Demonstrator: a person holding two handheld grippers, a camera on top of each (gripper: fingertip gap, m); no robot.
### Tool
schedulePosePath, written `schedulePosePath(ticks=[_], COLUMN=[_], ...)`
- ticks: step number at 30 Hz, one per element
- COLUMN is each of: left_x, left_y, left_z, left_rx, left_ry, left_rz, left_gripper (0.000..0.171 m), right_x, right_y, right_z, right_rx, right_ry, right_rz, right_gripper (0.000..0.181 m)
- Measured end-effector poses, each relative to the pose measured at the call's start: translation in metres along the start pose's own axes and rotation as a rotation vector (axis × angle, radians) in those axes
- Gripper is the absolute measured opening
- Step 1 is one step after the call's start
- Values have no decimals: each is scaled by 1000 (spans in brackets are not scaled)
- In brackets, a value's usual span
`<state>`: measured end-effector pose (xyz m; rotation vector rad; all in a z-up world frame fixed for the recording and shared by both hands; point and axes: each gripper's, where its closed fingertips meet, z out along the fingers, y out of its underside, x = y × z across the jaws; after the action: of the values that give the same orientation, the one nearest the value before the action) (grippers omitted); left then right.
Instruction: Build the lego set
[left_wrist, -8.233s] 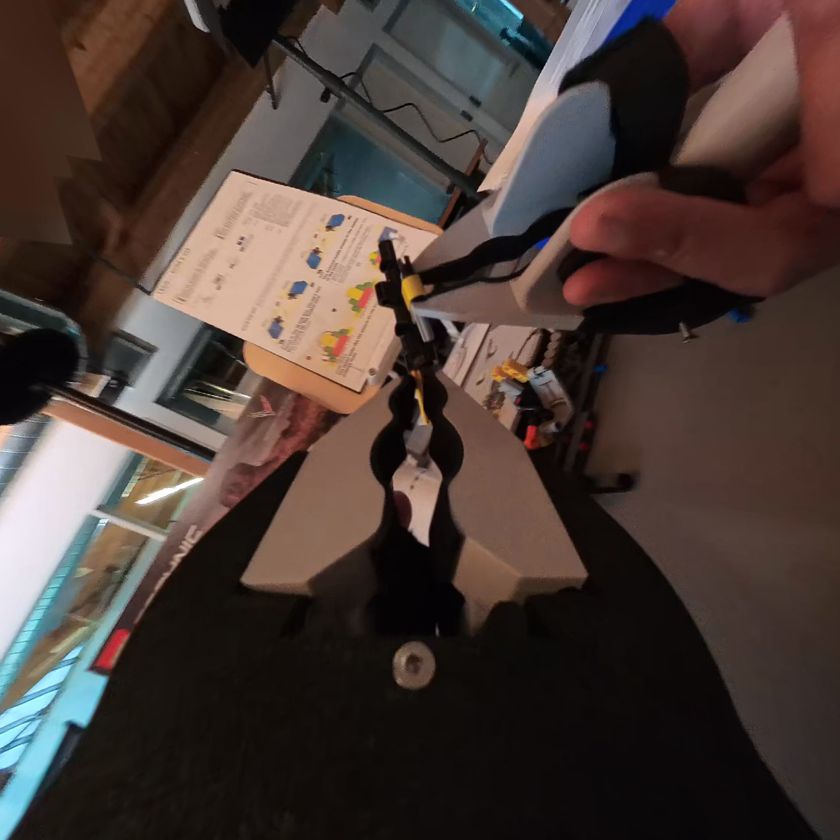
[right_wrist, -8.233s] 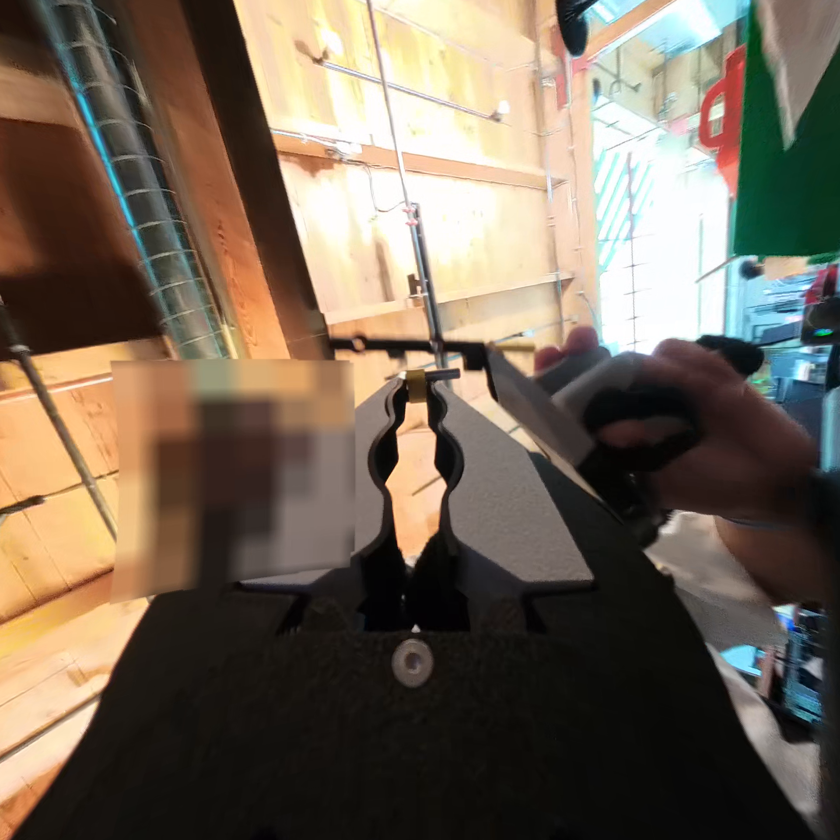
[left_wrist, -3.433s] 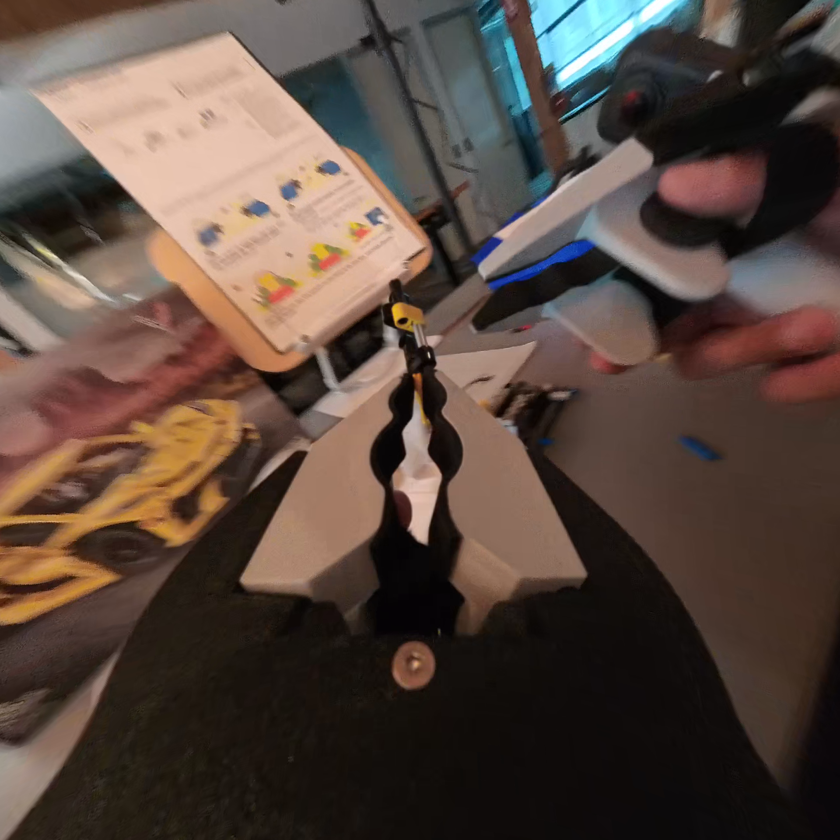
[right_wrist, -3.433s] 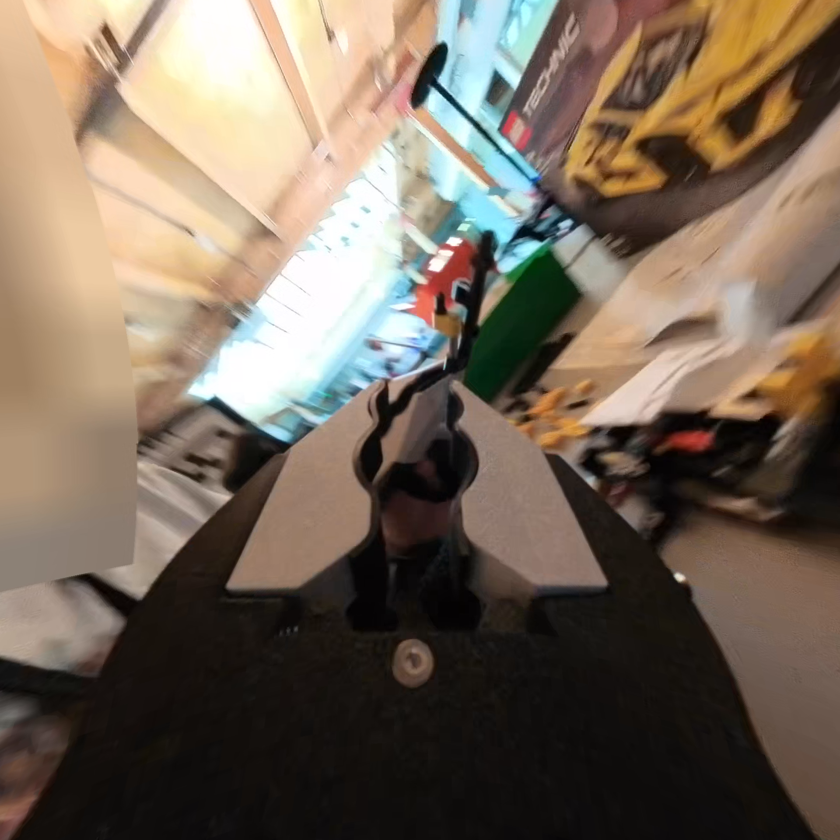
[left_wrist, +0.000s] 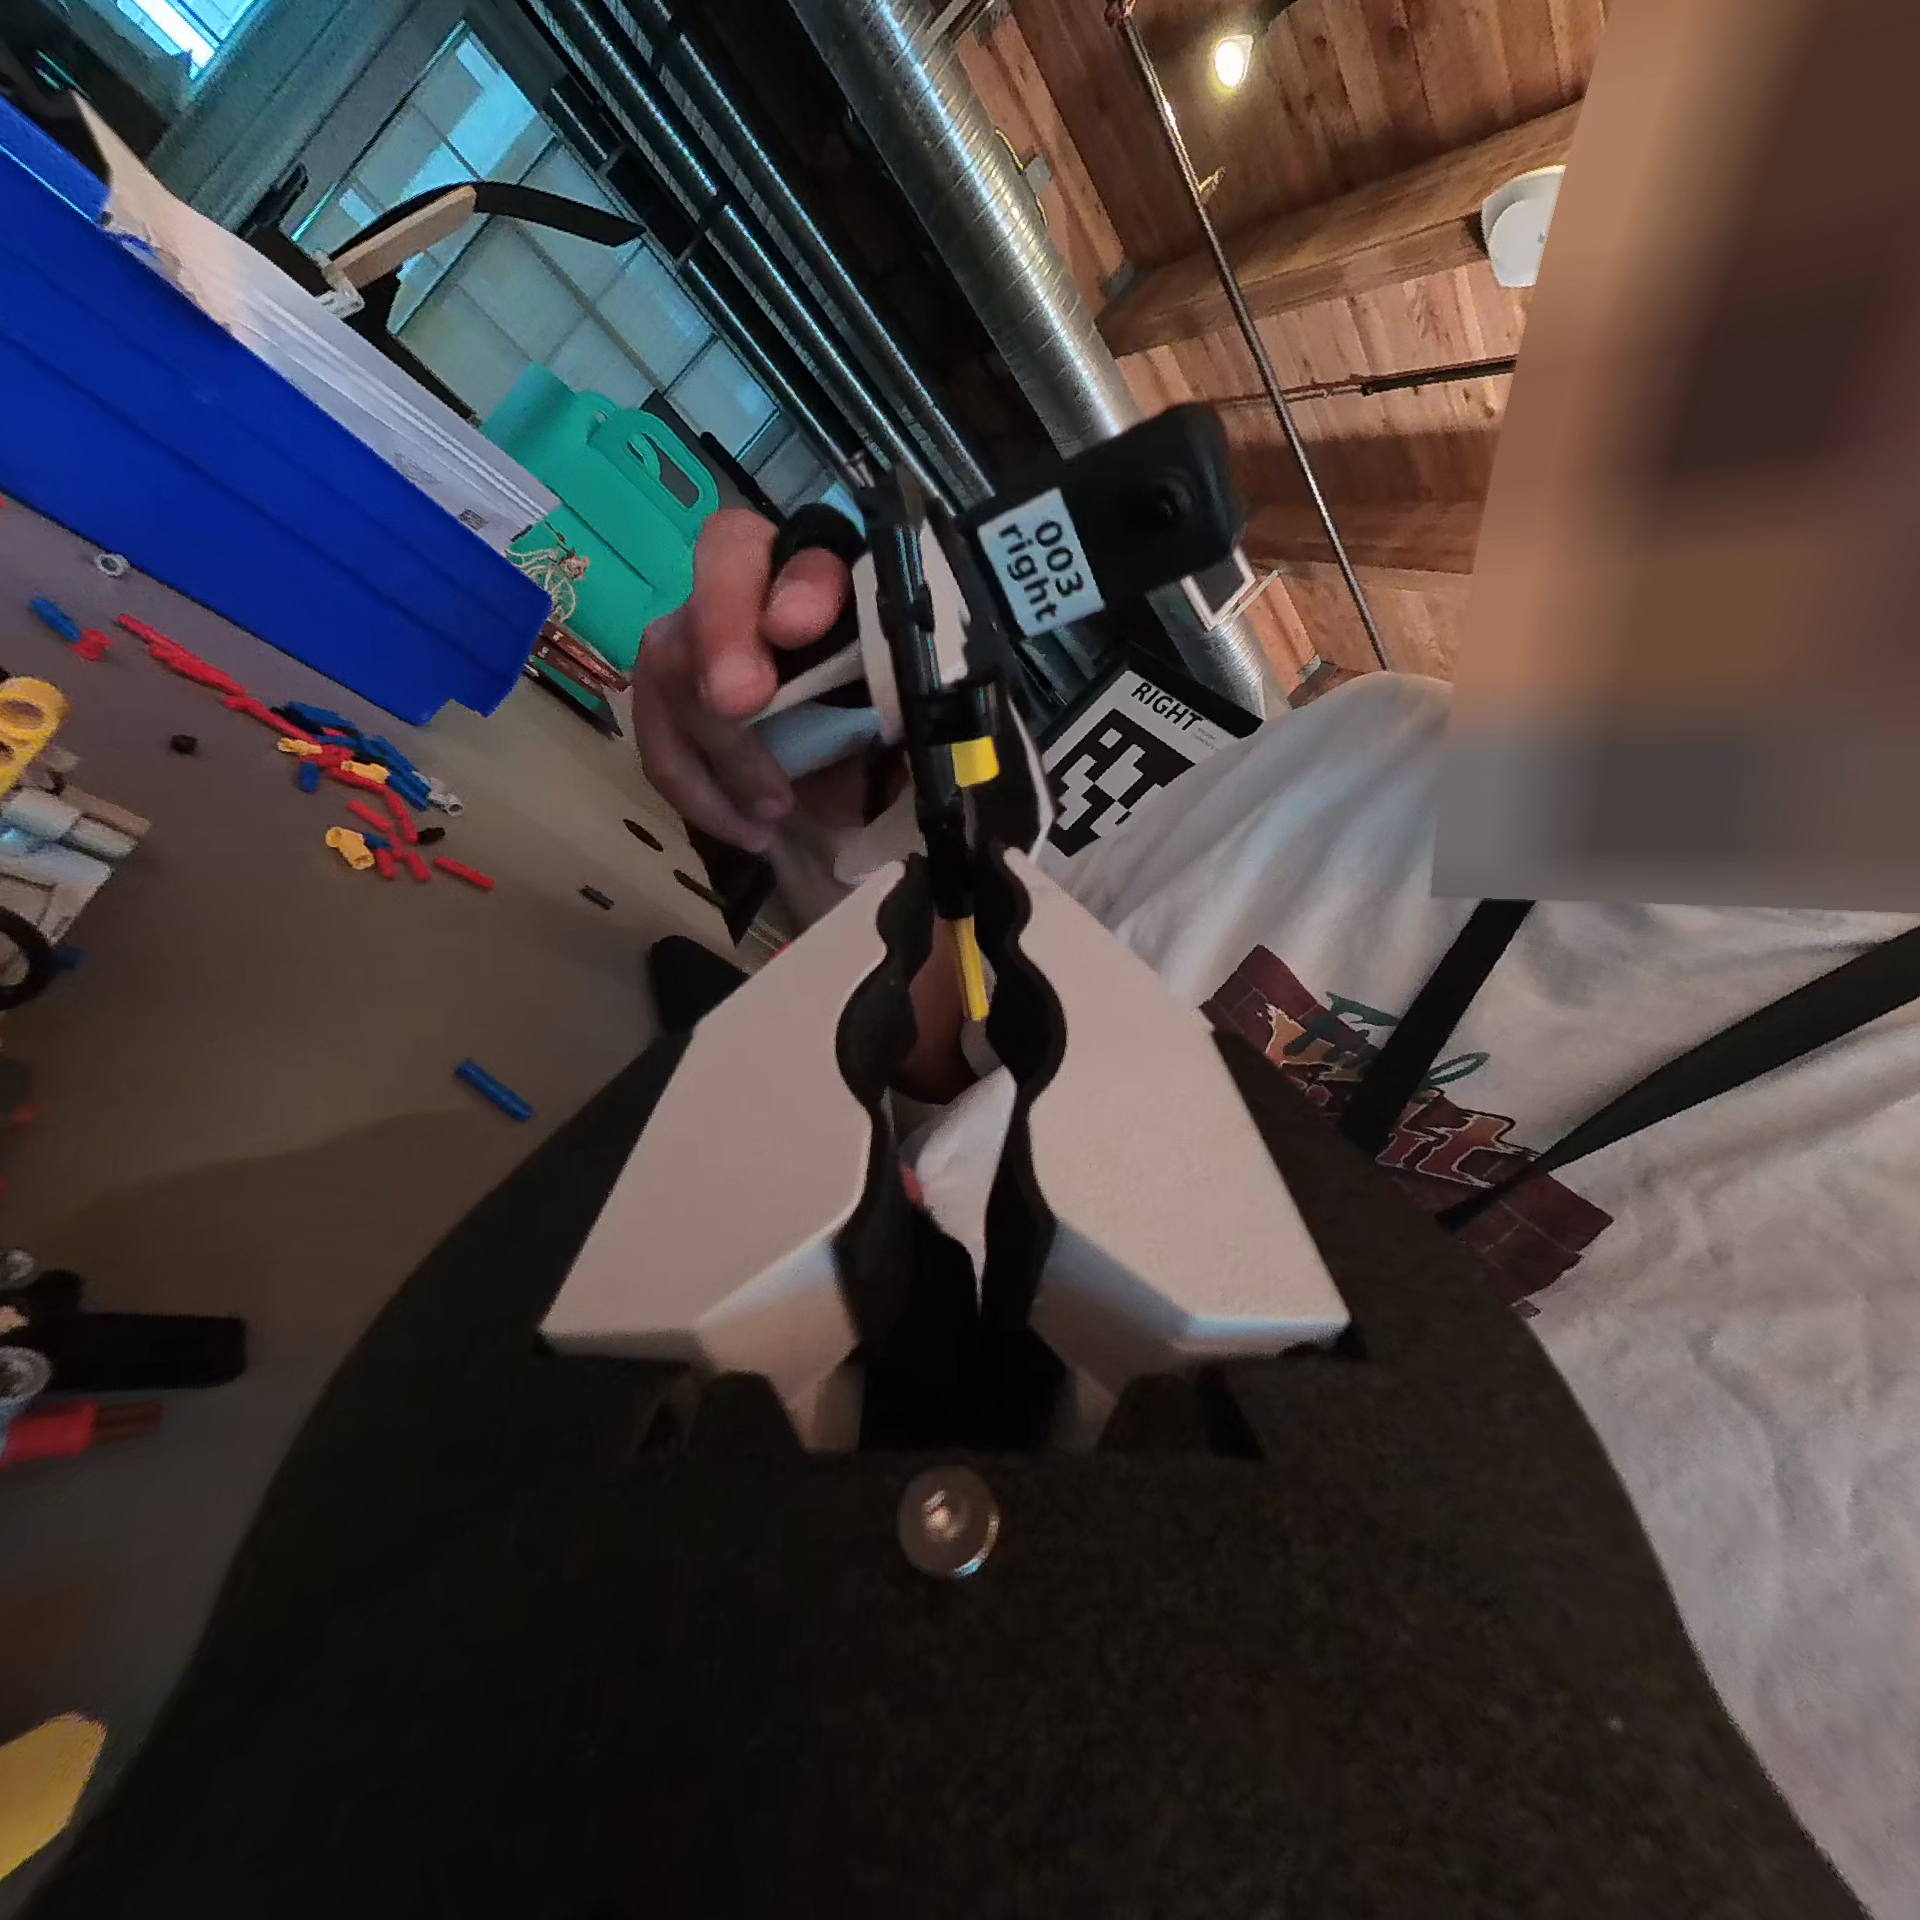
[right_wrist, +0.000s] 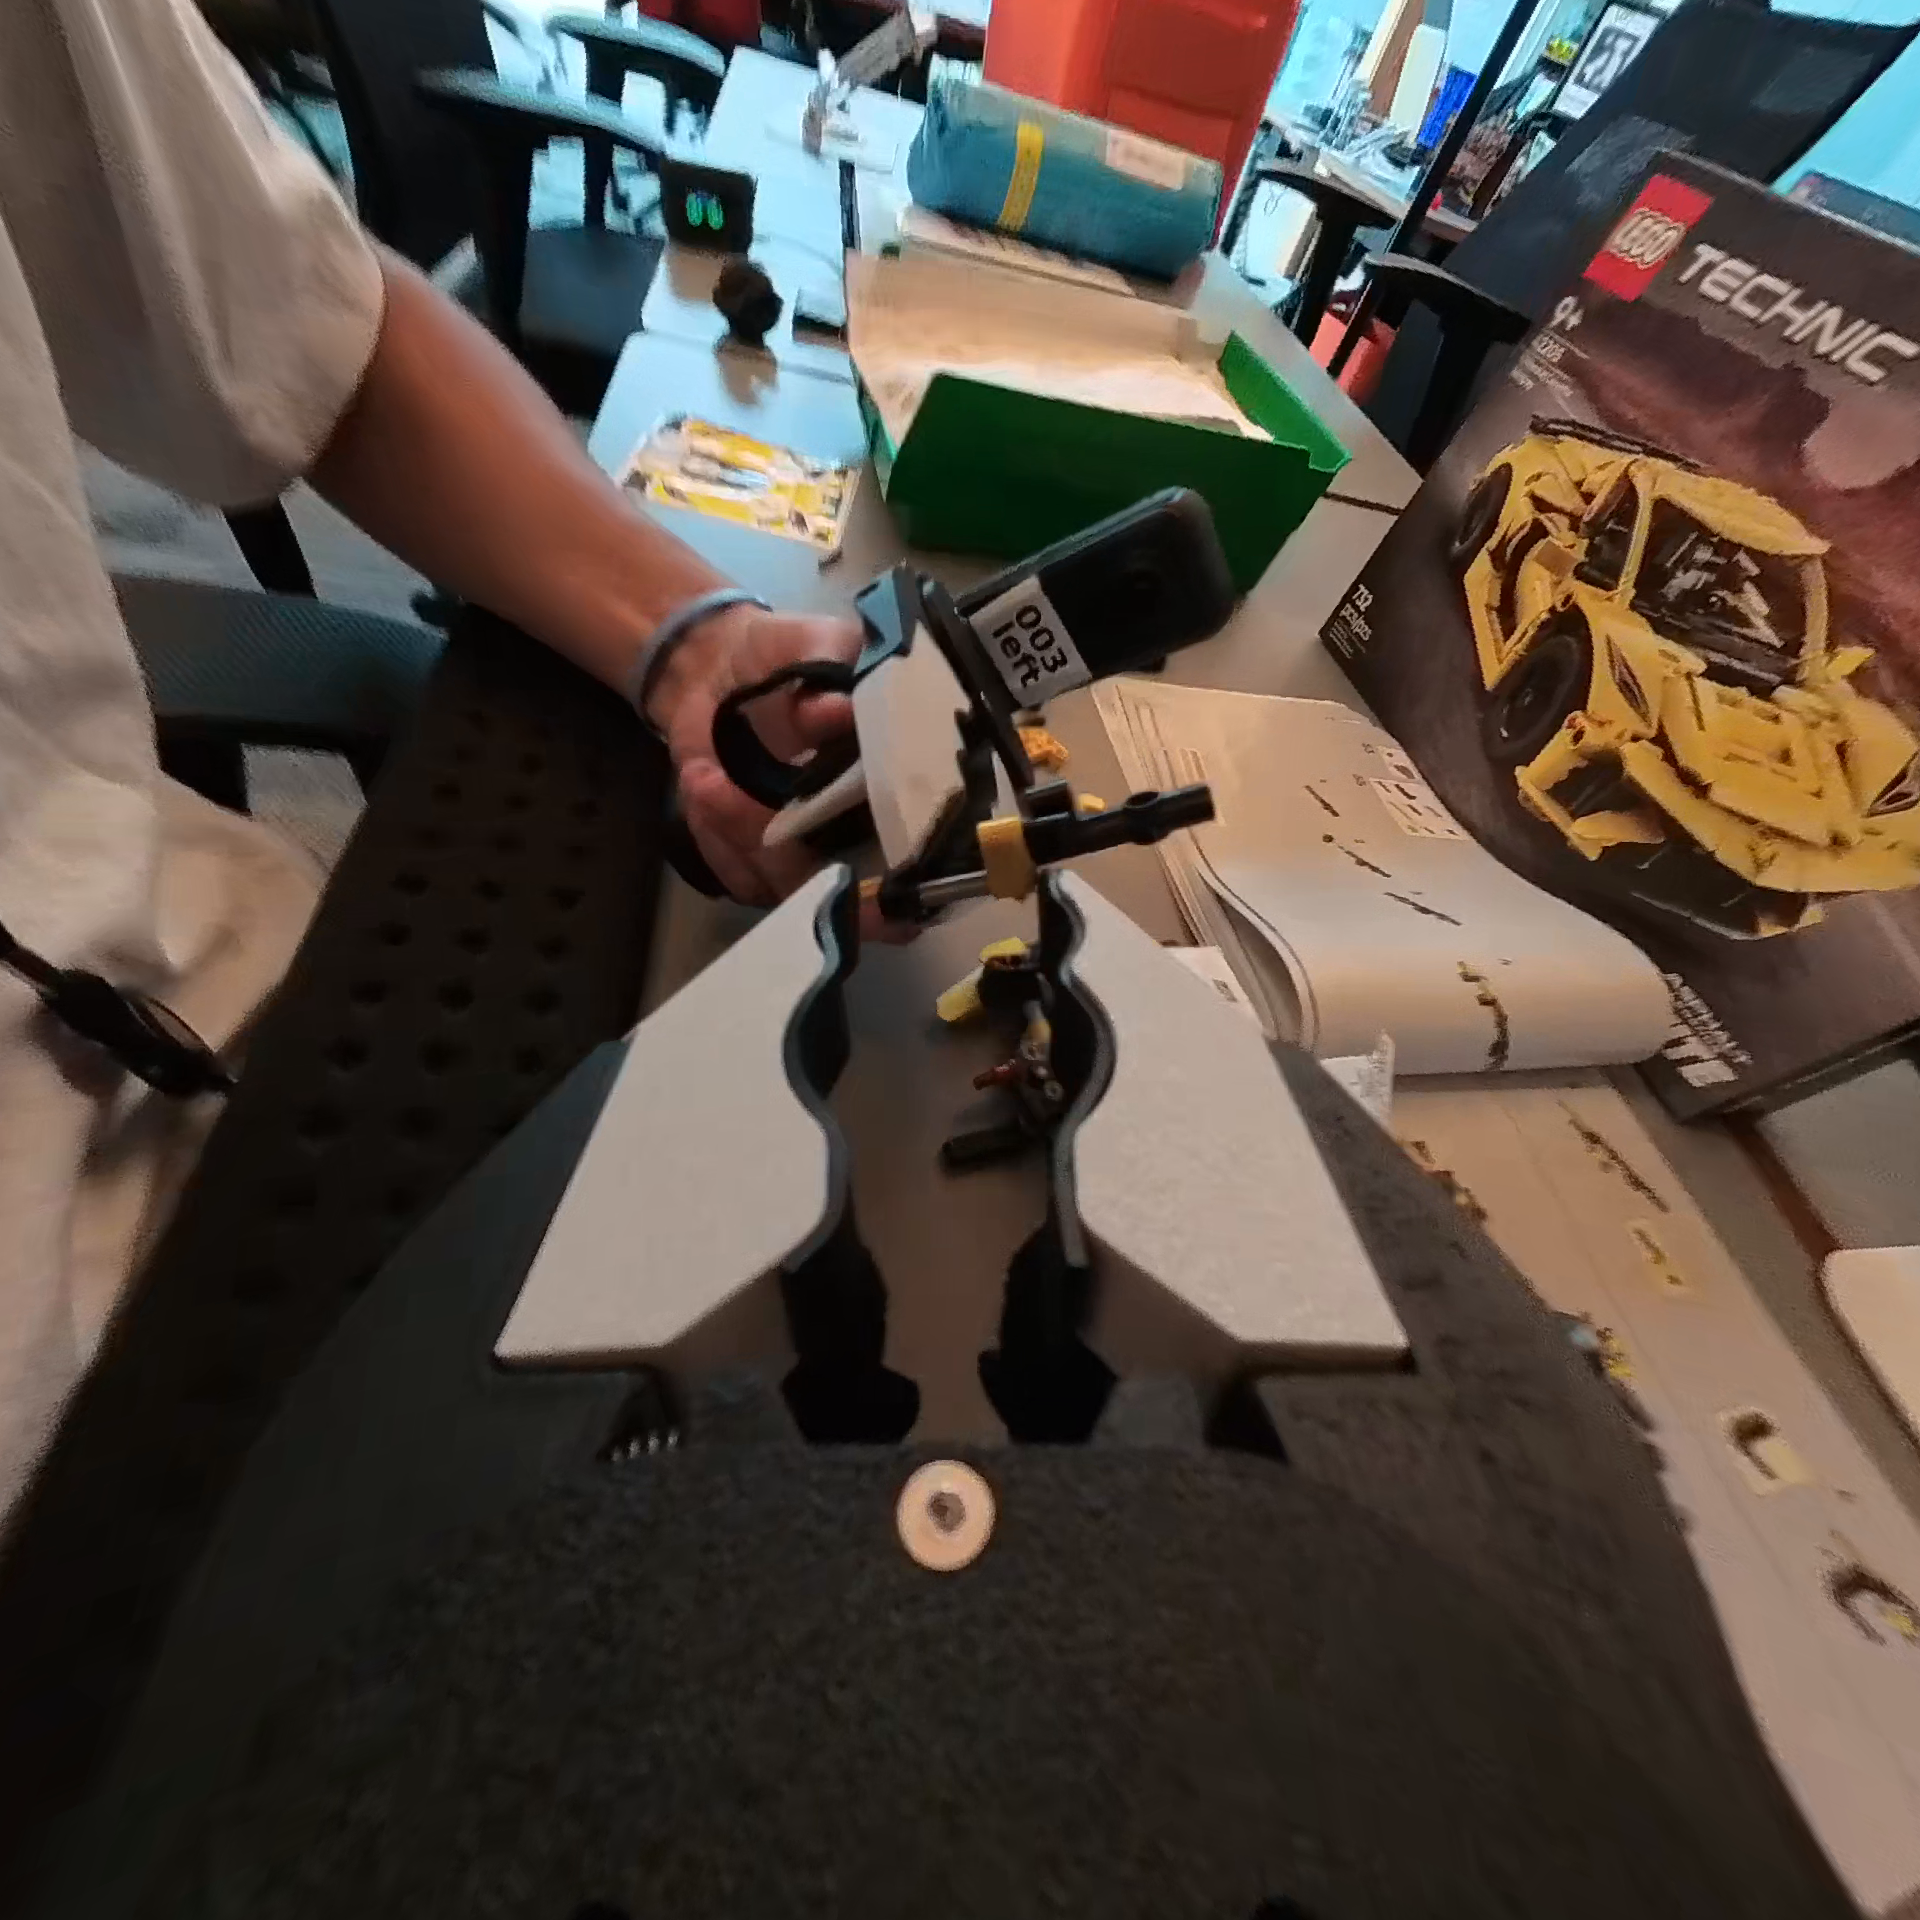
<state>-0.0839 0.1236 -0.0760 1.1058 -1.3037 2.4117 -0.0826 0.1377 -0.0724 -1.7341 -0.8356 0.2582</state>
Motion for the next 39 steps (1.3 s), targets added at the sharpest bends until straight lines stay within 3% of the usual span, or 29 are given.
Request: schedulePosePath(ticks=[5, 24, 39], left_x=[-1, -12, -21], left_y=[1, 3, 8], left_z=[0, -2, -2], left_rx=[-4, -14, -65], left_ry=[10, -42, -100], left_rz=[-28, -65, -53], left_gripper=[4, 5, 5], right_x=[1, 7, 4], right_y=[3, 16, 26], right_z=[2, 6, 7], right_rx=[-68, -157, -120], right_ry=[37, 117, 26], right_rz=[-128, -245, -88], right_gripper=[30, 29, 28])
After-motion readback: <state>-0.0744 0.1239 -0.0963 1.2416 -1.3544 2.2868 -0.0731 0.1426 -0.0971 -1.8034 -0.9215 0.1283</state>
